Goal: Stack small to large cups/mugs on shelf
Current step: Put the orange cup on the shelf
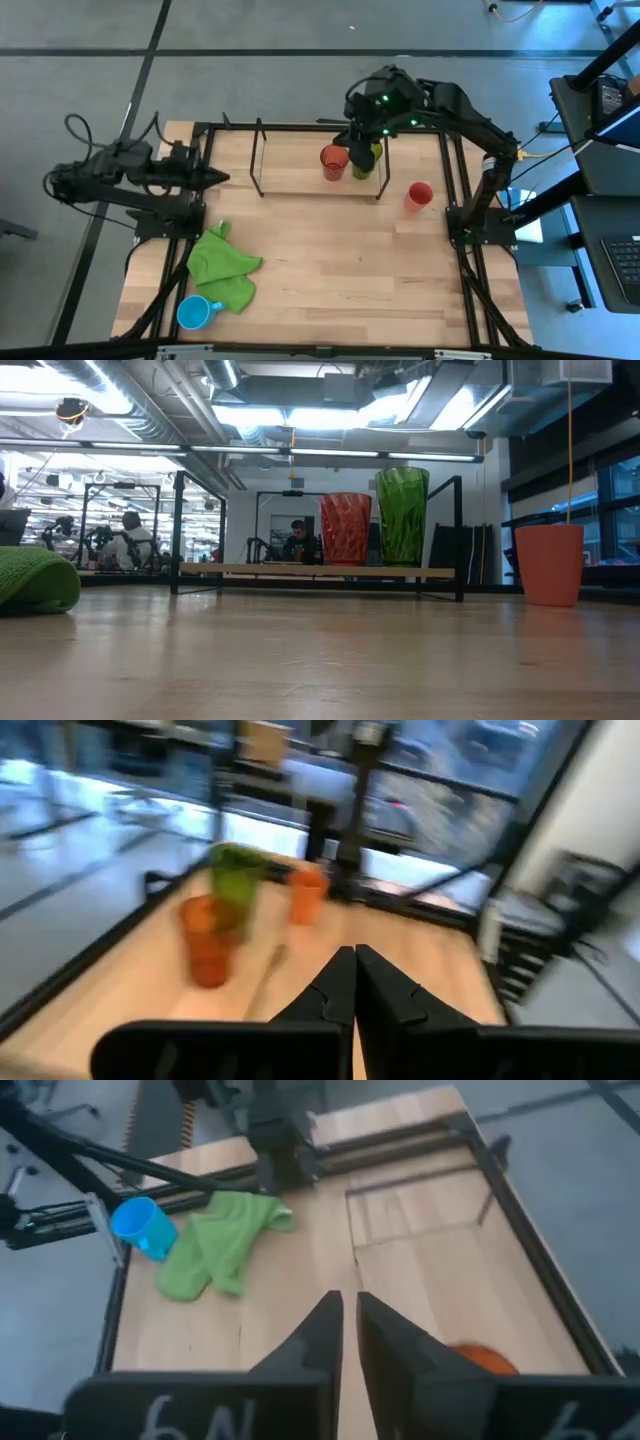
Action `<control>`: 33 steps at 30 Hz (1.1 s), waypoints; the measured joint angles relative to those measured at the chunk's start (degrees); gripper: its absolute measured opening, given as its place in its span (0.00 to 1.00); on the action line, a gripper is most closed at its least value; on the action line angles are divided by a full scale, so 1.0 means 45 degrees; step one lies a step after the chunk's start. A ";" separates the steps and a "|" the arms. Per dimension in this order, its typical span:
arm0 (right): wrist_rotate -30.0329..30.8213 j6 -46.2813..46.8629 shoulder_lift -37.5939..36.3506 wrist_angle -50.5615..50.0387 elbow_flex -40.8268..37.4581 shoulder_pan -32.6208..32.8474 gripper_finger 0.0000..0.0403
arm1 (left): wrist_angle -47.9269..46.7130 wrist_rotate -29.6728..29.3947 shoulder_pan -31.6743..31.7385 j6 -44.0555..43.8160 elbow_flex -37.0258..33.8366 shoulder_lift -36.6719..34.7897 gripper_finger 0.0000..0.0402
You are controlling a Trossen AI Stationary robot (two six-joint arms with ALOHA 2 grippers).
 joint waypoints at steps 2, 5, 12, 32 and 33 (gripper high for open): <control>0.0309 0.0327 -0.0061 -0.0530 0.0000 0.0195 0.09 | -0.0622 0.1576 -0.0047 -0.0115 0.0981 0.0962 0.00; 0.0737 0.0646 -0.0076 -0.1415 0.0000 0.0592 0.09 | -0.1972 0.3590 -0.0487 -0.1218 0.2206 0.2347 0.00; 0.1662 0.0705 -0.0139 -0.2076 0.0000 0.1538 0.09 | -0.7356 0.4098 -0.4092 -0.5086 0.3147 0.4445 0.00; 0.2478 0.0914 -0.0489 -0.2212 0.0000 0.2103 0.09 | -0.7858 0.0253 -1.4341 -1.0059 0.3176 1.1059 0.00; 0.2478 0.0914 -0.0489 -0.2207 0.0000 0.2103 0.09 | -0.7843 0.0243 -1.4345 -1.0090 0.3176 1.1248 0.00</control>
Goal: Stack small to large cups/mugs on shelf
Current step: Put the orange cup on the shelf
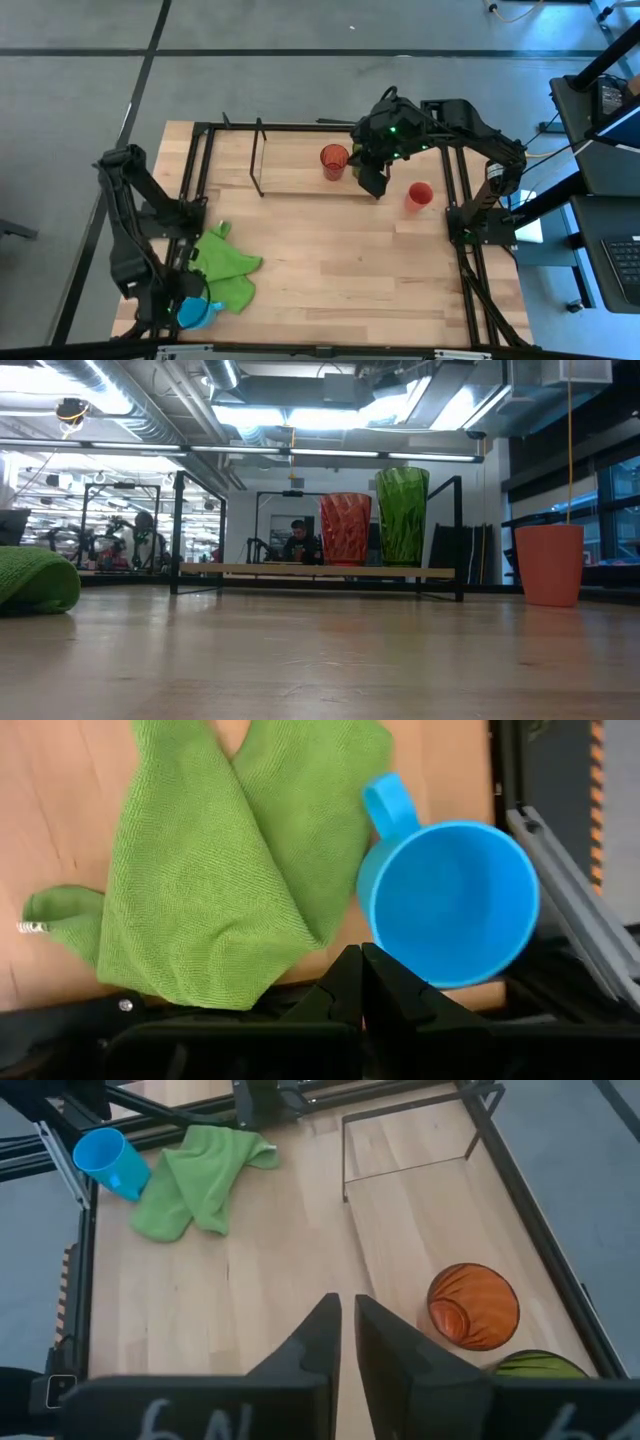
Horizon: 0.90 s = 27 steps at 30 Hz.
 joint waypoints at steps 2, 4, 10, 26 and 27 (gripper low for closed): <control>0.0000 0.0025 0.0000 0.0000 0.0000 0.0000 0.09 | 0.0068 0.0005 0.0039 -0.0118 0.0000 0.0313 0.00; 0.0000 0.0039 0.0000 0.0000 0.0000 0.0000 0.09 | 0.0187 0.0097 0.0143 -0.0320 0.0000 0.0556 0.00; -0.0159 0.0409 -0.0016 -0.0527 0.0000 0.0000 0.09 | 0.0668 0.0058 0.0393 -0.0344 0.0000 0.0598 0.00; 0.1073 0.4756 -0.4325 -0.2276 -0.4383 -0.2307 0.12 | 0.2649 -0.6041 0.2239 0.0084 0.0000 -0.2107 0.00; 0.0178 0.4818 -0.4866 -0.2284 -0.5195 -0.2670 0.13 | 0.2675 -0.6452 0.2355 0.0292 0.0000 -0.2499 0.00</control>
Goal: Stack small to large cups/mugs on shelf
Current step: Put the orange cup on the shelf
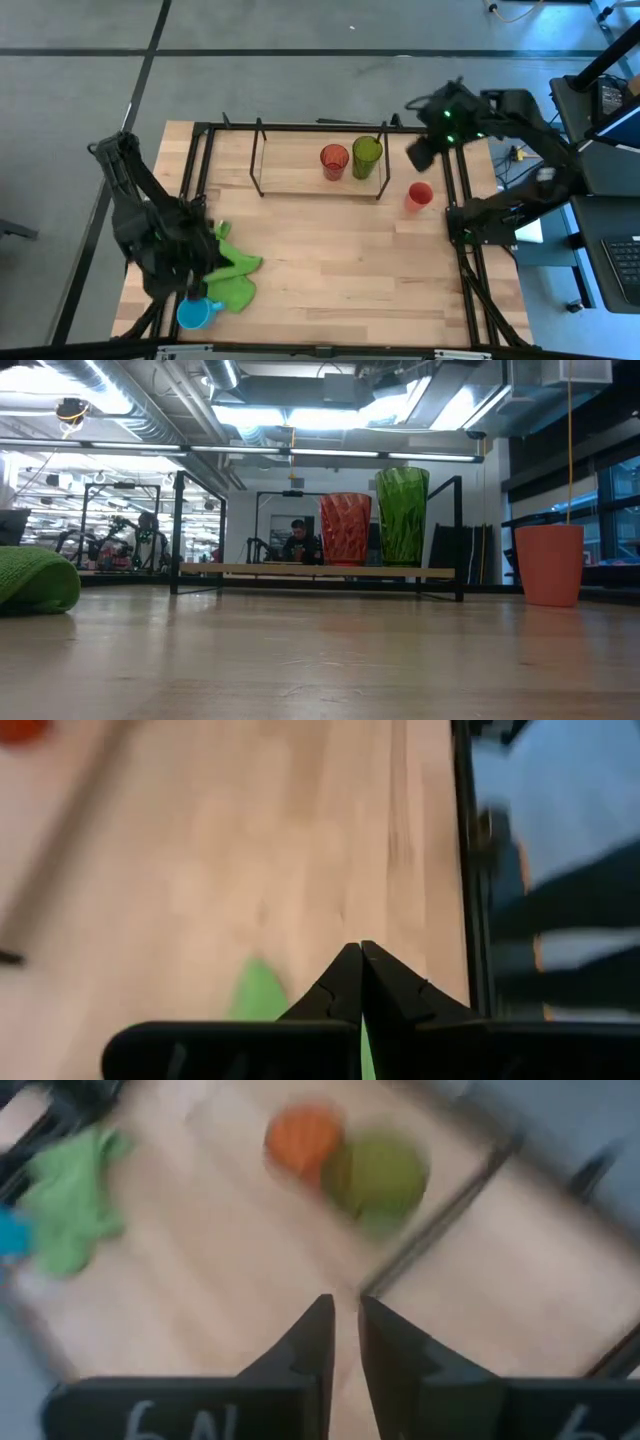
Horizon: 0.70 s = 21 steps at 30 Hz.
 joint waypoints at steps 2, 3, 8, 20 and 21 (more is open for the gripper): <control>-0.0707 0.0141 -0.0976 0.0007 -0.1813 -0.0372 0.14 | 0.0106 -0.0606 0.0255 0.0451 0.0000 -0.0728 0.00; -0.0703 0.0247 -0.1487 0.0007 -0.2925 -0.0394 0.14 | 0.0181 -0.0800 0.0378 0.0720 0.0000 -0.1055 0.00; -0.0903 0.0983 -0.4047 0.1496 -0.7495 -0.0560 0.14 | 0.0541 -0.1247 0.0997 0.1902 0.0000 -0.2503 0.00; -0.0375 0.1599 -0.6739 0.2935 -1.2948 -0.3193 0.36 | 0.0228 -0.1022 0.3863 0.2813 0.0000 -0.3465 0.00; -0.0416 0.1595 -0.6735 0.3168 -1.3338 -0.3272 0.39 | 0.0169 -0.1018 0.4127 0.2813 0.0000 -0.3468 0.00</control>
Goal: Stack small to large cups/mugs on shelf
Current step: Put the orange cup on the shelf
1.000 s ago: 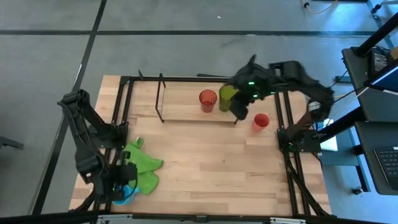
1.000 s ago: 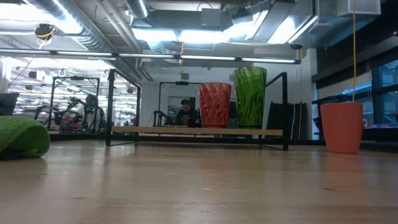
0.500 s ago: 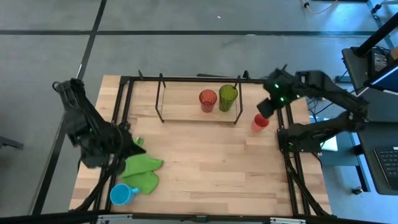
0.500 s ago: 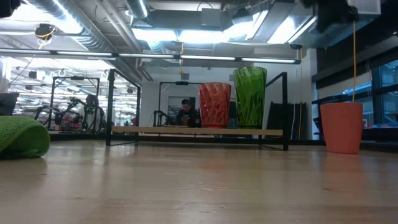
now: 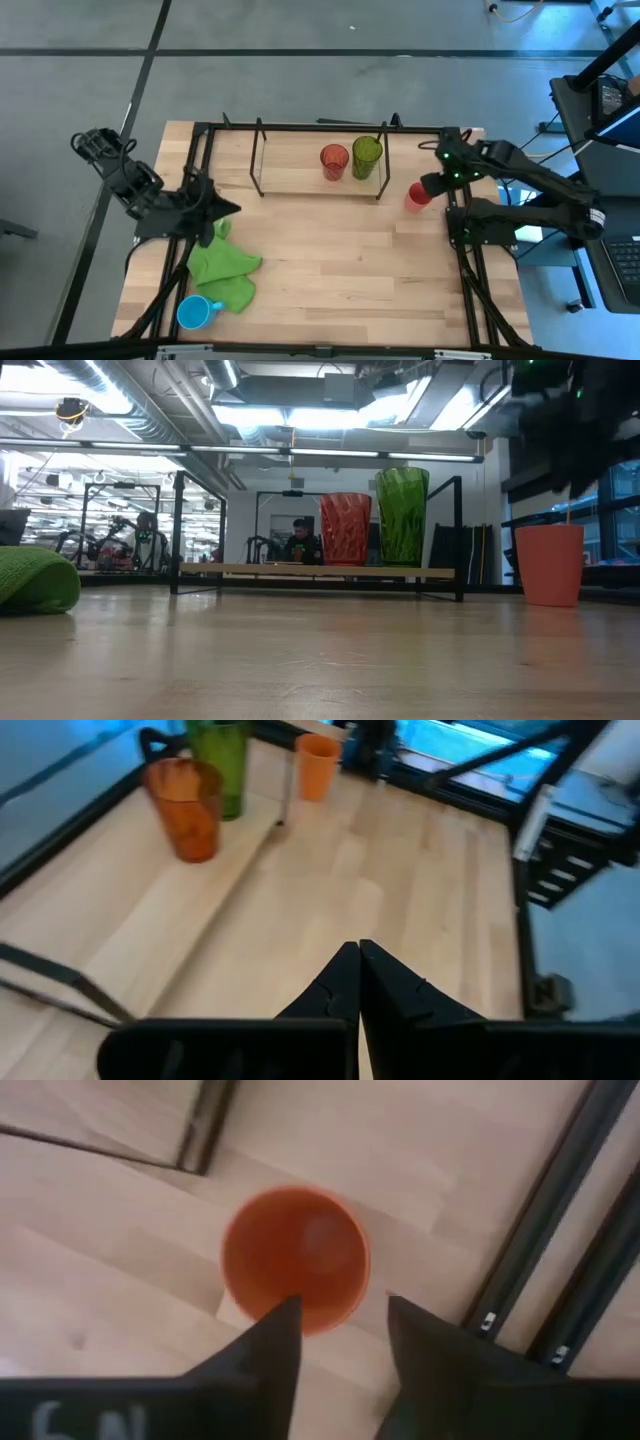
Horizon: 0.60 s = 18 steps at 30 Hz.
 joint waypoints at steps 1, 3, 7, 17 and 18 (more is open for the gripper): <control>-0.0016 0.0003 0.0044 0.0197 -0.0381 -0.0080 0.42 | -0.0015 0.0041 0.0242 0.0000 0.0000 0.0000 0.00; -0.0025 -0.0015 0.0109 0.0708 -0.1086 -0.0265 0.46 | -0.0020 0.0381 0.0692 -0.0003 0.0000 0.0000 0.00; -0.0117 0.0016 0.0085 0.1625 -0.1990 -0.0607 0.49 | -0.0030 0.1073 0.1302 0.0000 0.0000 0.0005 0.00; -0.0397 0.0703 0.0095 0.3085 -0.3913 -0.0852 0.37 | -0.0540 0.1297 0.2103 0.0001 -0.0005 0.0005 0.00; -0.0530 0.0736 0.0095 0.3254 -0.4052 -0.0852 0.35 | -0.0540 0.1302 0.2159 0.0007 -0.0005 0.0005 0.00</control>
